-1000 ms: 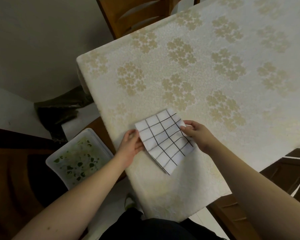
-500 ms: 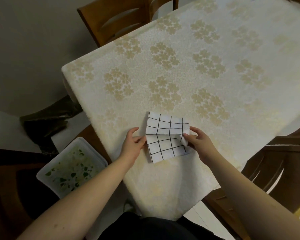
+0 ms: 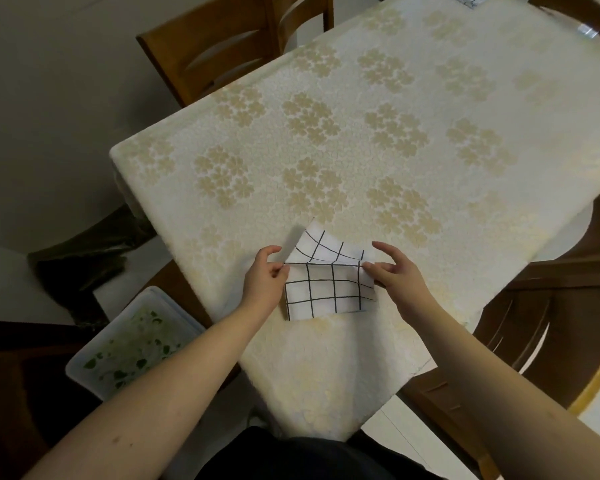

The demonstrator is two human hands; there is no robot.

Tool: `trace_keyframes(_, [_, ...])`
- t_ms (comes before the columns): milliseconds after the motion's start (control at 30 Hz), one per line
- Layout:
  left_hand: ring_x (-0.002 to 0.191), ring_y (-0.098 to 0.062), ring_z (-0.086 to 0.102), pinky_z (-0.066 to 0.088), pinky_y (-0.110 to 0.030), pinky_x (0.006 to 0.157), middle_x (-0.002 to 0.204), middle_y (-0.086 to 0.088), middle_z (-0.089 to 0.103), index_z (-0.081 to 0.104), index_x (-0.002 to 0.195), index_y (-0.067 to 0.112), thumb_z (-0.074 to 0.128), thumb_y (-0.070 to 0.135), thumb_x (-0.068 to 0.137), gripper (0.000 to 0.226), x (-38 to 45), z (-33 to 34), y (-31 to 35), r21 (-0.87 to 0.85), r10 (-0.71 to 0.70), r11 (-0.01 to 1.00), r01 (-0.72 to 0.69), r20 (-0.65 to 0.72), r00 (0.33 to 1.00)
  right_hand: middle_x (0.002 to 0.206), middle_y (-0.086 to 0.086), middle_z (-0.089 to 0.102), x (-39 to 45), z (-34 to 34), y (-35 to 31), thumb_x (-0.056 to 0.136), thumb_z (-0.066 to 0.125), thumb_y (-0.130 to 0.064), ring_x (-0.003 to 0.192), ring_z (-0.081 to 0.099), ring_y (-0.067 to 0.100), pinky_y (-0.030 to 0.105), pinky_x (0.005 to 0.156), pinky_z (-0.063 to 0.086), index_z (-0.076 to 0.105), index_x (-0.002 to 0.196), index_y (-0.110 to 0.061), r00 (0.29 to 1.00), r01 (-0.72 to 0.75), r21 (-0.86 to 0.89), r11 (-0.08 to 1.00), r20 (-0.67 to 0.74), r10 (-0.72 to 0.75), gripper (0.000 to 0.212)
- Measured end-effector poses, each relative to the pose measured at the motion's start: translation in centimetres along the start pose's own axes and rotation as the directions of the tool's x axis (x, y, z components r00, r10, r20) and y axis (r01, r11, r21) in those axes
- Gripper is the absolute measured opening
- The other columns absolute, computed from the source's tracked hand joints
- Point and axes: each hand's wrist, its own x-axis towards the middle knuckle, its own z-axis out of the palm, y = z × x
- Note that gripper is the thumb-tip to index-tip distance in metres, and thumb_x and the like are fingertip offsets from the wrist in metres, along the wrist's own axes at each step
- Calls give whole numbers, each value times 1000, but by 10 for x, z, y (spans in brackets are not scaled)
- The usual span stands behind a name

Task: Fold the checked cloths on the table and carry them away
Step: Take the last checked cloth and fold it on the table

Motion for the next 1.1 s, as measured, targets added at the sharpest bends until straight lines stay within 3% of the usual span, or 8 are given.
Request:
trace_keyframes(167, [71,-11,58,47,-25,71,89,1,71,46,132,32,54,22,98,37,-1,-7,1,50,-16,999,11,97,995,83,7,74,-2,-4,1,88,70,-20,78,69,11,20,71,52,63,121,-26,998,-37,6,999,-47,37,34])
trace_keyframes(300, [89,-18,66,54,-37,86,111,-9,69,51,131,29,57,16,94,40,0,-13,4,-180,-145,965,188,230,962,81,5,73,-3,-6,5,89,68,-13,72,67,11,23,69,54,69,113,-18,995,-93,15,996,-29,93,24])
trace_keyframes(433, [88,-21,67,52,-39,89,104,-13,71,55,126,33,64,18,88,41,-3,-17,6,-253,-161,940,229,262,951,87,14,71,-5,-7,10,90,68,-12,80,65,21,30,77,57,73,103,-15,993,-115,12,993,13,115,14])
trace_keyframes(533, [92,-22,68,53,-36,90,105,-12,73,63,116,30,59,13,93,29,-6,-21,10,-219,-82,966,137,246,966,81,10,66,-7,-8,6,89,70,-12,79,64,17,30,80,55,74,99,-17,997,-76,-23,997,32,77,12])
trace_keyframes(667, [100,-8,68,49,-24,93,103,3,74,68,108,30,68,20,91,20,-6,-32,18,30,67,997,-77,263,963,82,1,61,-7,-14,-3,83,77,-21,77,59,12,25,75,48,75,101,-24,999,38,-229,973,-11,-42,19])
trace_keyframes(867, [92,-7,64,48,-19,78,101,4,73,72,108,20,65,23,92,18,1,-38,46,450,353,806,-384,156,923,95,-16,69,-3,-8,-20,87,71,-26,88,60,-7,15,80,44,74,95,-27,948,260,-503,825,-31,-318,8])
trace_keyframes(1000, [90,-15,57,48,-25,76,92,3,62,76,99,16,71,13,87,13,8,-42,51,492,646,653,-576,37,763,94,-10,57,5,-3,-29,86,71,-20,94,48,10,25,83,36,75,94,-26,850,351,-653,671,-78,-520,11])
trace_keyframes(1100, [85,-12,54,46,-20,73,91,7,55,75,102,16,70,11,87,17,6,-39,39,431,600,731,-529,-39,799,89,-5,52,2,-2,-22,81,75,-14,89,42,14,31,80,36,76,92,-23,741,432,-712,553,-70,-668,13])
